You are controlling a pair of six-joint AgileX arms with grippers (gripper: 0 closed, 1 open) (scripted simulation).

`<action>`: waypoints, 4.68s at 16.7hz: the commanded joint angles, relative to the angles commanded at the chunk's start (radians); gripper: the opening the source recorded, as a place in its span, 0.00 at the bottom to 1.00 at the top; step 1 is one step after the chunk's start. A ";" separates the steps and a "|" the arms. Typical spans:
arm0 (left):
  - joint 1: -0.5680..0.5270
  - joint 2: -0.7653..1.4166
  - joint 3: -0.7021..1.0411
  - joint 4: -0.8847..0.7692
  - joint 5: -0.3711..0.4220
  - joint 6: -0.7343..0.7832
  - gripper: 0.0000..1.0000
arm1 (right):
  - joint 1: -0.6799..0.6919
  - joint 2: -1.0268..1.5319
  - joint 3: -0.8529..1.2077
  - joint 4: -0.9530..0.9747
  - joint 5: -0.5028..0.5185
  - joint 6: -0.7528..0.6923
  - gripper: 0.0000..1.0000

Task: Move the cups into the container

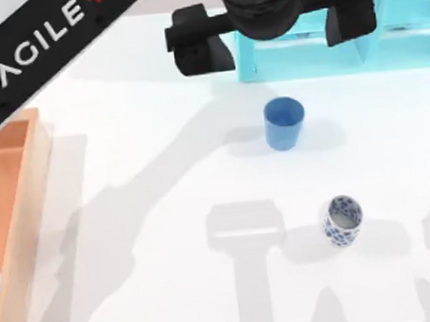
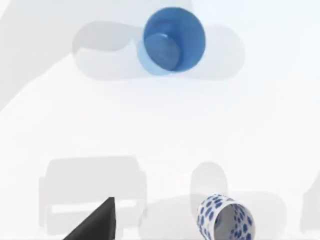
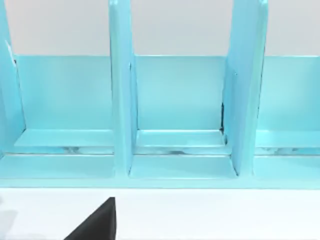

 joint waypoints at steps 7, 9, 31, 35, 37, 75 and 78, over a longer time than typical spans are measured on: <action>-0.192 0.479 0.507 -0.303 -0.015 -0.196 1.00 | 0.000 0.000 0.000 0.000 0.000 0.000 1.00; -0.223 0.560 0.592 -0.354 -0.016 -0.230 1.00 | 0.000 0.000 0.000 0.000 0.000 0.000 1.00; -0.214 1.101 1.273 -0.521 -0.007 -0.222 1.00 | 0.000 0.000 0.000 0.000 0.000 0.000 1.00; -0.211 1.123 1.298 -0.525 -0.006 -0.220 1.00 | 0.000 0.000 0.000 0.000 0.000 0.000 1.00; -0.211 1.123 1.298 -0.525 -0.006 -0.220 0.92 | 0.000 0.000 0.000 0.000 0.000 0.000 1.00; -0.155 0.584 0.483 -0.204 0.000 -0.159 0.00 | 0.000 0.000 0.000 0.000 0.000 0.000 1.00; -0.144 0.484 0.343 -0.146 0.000 -0.147 0.00 | 0.000 0.000 0.000 0.000 0.000 0.000 1.00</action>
